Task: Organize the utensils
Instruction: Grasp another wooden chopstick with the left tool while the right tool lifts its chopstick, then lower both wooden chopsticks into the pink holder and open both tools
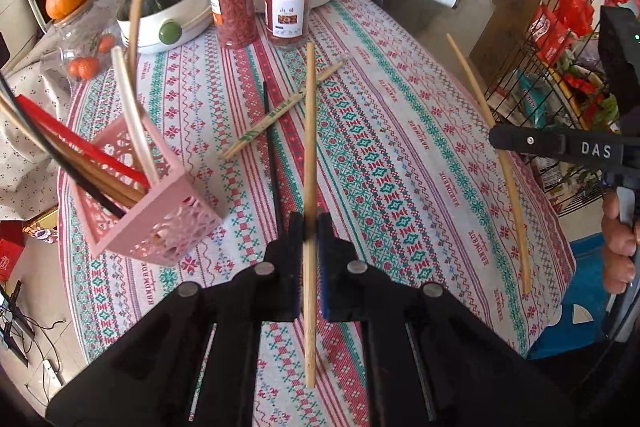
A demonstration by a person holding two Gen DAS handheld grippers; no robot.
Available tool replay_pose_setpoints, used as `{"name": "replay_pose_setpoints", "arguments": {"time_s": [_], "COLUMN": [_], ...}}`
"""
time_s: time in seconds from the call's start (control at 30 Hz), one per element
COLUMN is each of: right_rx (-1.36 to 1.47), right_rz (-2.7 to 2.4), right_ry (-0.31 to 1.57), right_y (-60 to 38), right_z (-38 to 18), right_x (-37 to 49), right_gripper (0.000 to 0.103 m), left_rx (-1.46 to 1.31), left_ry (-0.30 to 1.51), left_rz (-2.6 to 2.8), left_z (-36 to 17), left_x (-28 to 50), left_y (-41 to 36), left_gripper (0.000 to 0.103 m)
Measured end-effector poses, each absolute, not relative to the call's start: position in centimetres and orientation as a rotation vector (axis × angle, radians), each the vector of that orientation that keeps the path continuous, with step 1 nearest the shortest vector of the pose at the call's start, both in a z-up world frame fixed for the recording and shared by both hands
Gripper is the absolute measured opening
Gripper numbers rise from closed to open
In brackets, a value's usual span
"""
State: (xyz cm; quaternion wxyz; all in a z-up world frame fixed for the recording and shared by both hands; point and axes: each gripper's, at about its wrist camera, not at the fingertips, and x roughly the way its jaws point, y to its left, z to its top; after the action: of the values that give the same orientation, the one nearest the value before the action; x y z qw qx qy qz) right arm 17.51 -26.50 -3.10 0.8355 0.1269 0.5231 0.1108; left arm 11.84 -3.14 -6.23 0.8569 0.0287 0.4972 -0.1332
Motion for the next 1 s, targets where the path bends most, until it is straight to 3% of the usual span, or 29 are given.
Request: {"name": "replay_pose_setpoints", "arguments": {"time_s": [0.37, 0.57, 0.83, 1.0], "right_rx": [0.217, 0.187, 0.172, 0.168], "right_rz": [0.363, 0.401, 0.406, 0.4], "right_ry": [0.911, 0.828, 0.826, 0.807], "right_y": [-21.2, -18.5, -16.0, -15.2], "right_z": [1.4, 2.6, 1.9, 1.8], "right_x": [15.2, 15.0, 15.3, 15.3], "right_gripper": [0.007, 0.007, 0.007, 0.007], "left_rx": [-0.026, -0.089, -0.143, -0.143], "left_ry": [0.783, 0.524, 0.256, 0.197], "left_rz": [-0.305, -0.217, -0.089, -0.063], "left_z": [0.2, 4.3, 3.6, 2.6], "left_x": [8.7, 7.7, 8.4, 9.6], "left_y": [2.0, 5.9, 8.3, 8.1], "left_gripper": [0.008, 0.008, 0.008, 0.008]}}
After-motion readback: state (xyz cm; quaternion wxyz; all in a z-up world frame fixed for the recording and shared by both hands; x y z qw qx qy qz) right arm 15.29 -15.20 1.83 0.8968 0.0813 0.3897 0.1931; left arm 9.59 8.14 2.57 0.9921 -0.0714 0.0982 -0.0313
